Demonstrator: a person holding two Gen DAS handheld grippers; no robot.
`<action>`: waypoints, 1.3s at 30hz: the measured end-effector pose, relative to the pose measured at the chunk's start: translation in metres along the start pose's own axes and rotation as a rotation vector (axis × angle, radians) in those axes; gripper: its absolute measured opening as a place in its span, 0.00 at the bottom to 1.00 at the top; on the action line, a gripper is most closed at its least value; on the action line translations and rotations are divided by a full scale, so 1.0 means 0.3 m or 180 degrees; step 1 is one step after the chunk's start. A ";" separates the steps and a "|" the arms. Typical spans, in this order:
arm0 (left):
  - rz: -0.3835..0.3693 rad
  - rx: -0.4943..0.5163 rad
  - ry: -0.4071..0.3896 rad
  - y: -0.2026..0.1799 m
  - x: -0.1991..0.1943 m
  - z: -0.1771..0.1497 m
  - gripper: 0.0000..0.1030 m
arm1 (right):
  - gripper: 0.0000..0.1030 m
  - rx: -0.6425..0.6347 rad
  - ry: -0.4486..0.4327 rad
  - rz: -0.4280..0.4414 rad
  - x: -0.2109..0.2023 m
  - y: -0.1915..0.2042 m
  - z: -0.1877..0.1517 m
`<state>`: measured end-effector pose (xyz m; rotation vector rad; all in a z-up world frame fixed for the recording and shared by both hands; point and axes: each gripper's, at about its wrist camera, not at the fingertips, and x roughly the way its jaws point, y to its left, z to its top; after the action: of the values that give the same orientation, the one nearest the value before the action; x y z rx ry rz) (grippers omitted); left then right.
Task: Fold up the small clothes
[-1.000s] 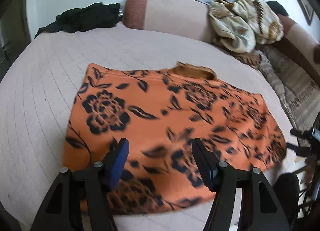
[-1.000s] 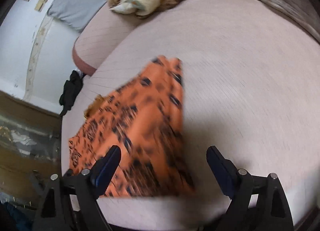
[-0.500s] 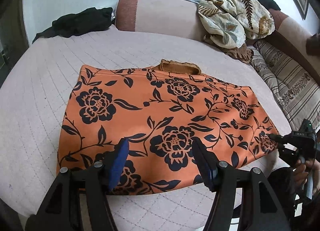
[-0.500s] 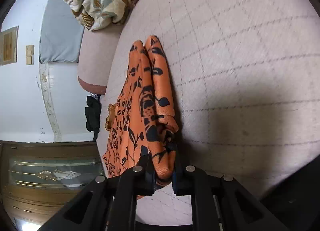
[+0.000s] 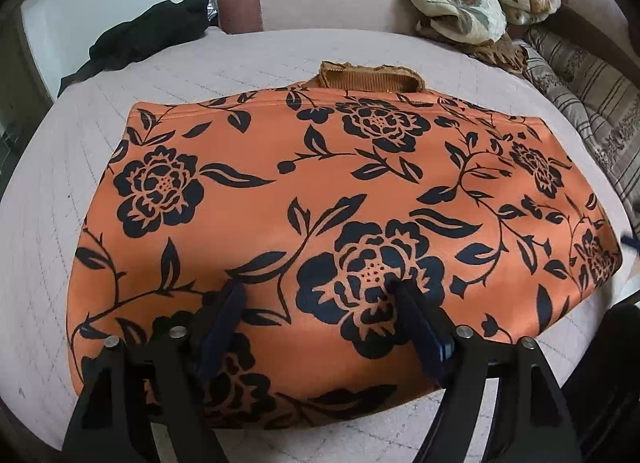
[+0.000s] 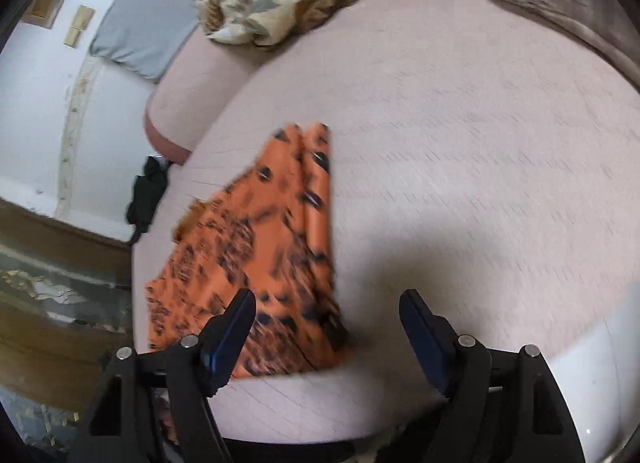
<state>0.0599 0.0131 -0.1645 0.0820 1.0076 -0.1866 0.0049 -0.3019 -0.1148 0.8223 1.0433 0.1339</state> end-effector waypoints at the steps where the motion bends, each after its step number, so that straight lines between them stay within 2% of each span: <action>1: -0.0011 0.0000 -0.0011 0.002 0.003 0.000 0.78 | 0.75 -0.0025 0.0078 0.0102 0.034 0.001 0.041; 5: -0.0028 0.0015 -0.0028 0.011 0.005 0.002 0.79 | 0.75 -0.0096 0.0360 0.0136 0.242 0.038 0.175; 6: -0.0034 0.0029 -0.0029 0.013 0.006 0.003 0.79 | 0.71 -0.0103 0.0447 0.0177 0.299 0.039 0.196; 7: -0.0042 0.0035 -0.0032 0.014 0.007 0.003 0.79 | 0.62 -0.0122 0.0504 0.0203 0.334 0.040 0.210; 8: -0.0047 0.0036 -0.0032 0.013 0.007 0.003 0.79 | 0.14 -0.0144 0.0545 0.0174 0.367 0.048 0.222; 9: -0.0058 0.0033 -0.0033 0.014 0.007 0.005 0.79 | 0.13 -0.0110 0.0523 0.0204 0.365 0.047 0.218; 11: -0.0092 0.0018 -0.0045 0.014 0.005 0.004 0.80 | 0.12 -0.0243 0.0251 0.0181 0.314 0.077 0.211; 12: -0.0101 0.0015 -0.0064 0.016 0.004 0.000 0.80 | 0.12 -0.0171 0.0224 0.0180 0.314 0.057 0.207; 14: -0.0096 0.0049 -0.0118 0.012 0.012 -0.006 0.83 | 0.14 0.0115 0.0411 0.0118 0.396 -0.028 0.194; 15: -0.0063 0.0094 -0.0125 0.006 0.014 -0.007 0.84 | 0.15 0.0251 0.0360 0.0257 0.404 -0.050 0.192; 17: -0.0066 0.0121 -0.0126 0.005 0.009 -0.008 0.84 | 0.25 0.0258 0.0262 0.0387 0.366 -0.032 0.197; 20: -0.0178 0.0048 -0.0121 0.024 0.006 -0.004 0.84 | 0.31 0.0201 0.0059 0.0257 0.308 0.012 0.230; 21: -0.0189 0.0031 -0.0120 0.026 0.005 -0.003 0.84 | 0.55 0.0177 0.0036 0.0238 0.311 0.025 0.250; 23: -0.0173 0.0037 -0.0125 0.024 0.004 -0.004 0.84 | 0.94 0.0112 0.0157 0.0179 0.373 0.047 0.282; 24: -0.0168 0.0040 -0.0128 0.023 0.002 -0.004 0.84 | 0.90 0.0017 0.0253 0.0188 0.407 0.050 0.295; 25: -0.0179 0.0035 -0.0119 0.024 0.000 -0.003 0.84 | 0.79 -0.0047 0.0237 0.0113 0.417 0.058 0.303; 26: -0.0205 0.0020 -0.0098 0.029 -0.008 0.001 0.84 | 0.05 -0.0009 0.0195 0.0088 0.410 0.054 0.315; 27: -0.0266 -0.0027 -0.0101 0.043 -0.025 0.006 0.83 | 0.11 0.0181 0.0189 0.0214 0.395 0.029 0.330; 28: -0.0324 -0.0138 -0.0163 0.070 -0.055 0.012 0.84 | 0.11 0.0279 0.0109 0.0180 0.387 0.012 0.335; 29: -0.0353 -0.0271 -0.0241 0.103 -0.086 0.019 0.84 | 0.11 0.0291 0.0111 0.0044 0.389 0.000 0.326; 31: -0.0403 -0.0497 -0.0335 0.171 -0.141 0.030 0.84 | 0.15 0.0257 0.0174 -0.0052 0.397 0.018 0.300; 34: -0.0393 -0.0913 -0.0565 0.309 -0.248 0.005 0.84 | 0.16 0.0070 -0.0116 -0.0226 0.321 0.118 0.274; 36: -0.0374 -0.1115 -0.0599 0.386 -0.283 -0.045 0.84 | 0.16 -0.0200 -0.0287 -0.0337 0.263 0.228 0.250; 37: -0.0300 -0.1167 -0.0535 0.413 -0.274 -0.073 0.84 | 0.16 -0.0327 -0.0319 -0.0300 0.243 0.279 0.235; 38: -0.0130 -0.1208 -0.0276 0.446 -0.222 -0.111 0.82 | 0.17 -0.0466 -0.0321 -0.0224 0.224 0.338 0.213; 39: -0.0035 -0.1282 0.0002 0.472 -0.165 -0.142 0.75 | 0.21 -0.0605 -0.0289 -0.0126 0.205 0.392 0.182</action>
<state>0.0260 0.1643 -0.1479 -0.2904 1.0292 0.0090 0.1132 -0.2201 -0.0680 0.6295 0.9450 0.1580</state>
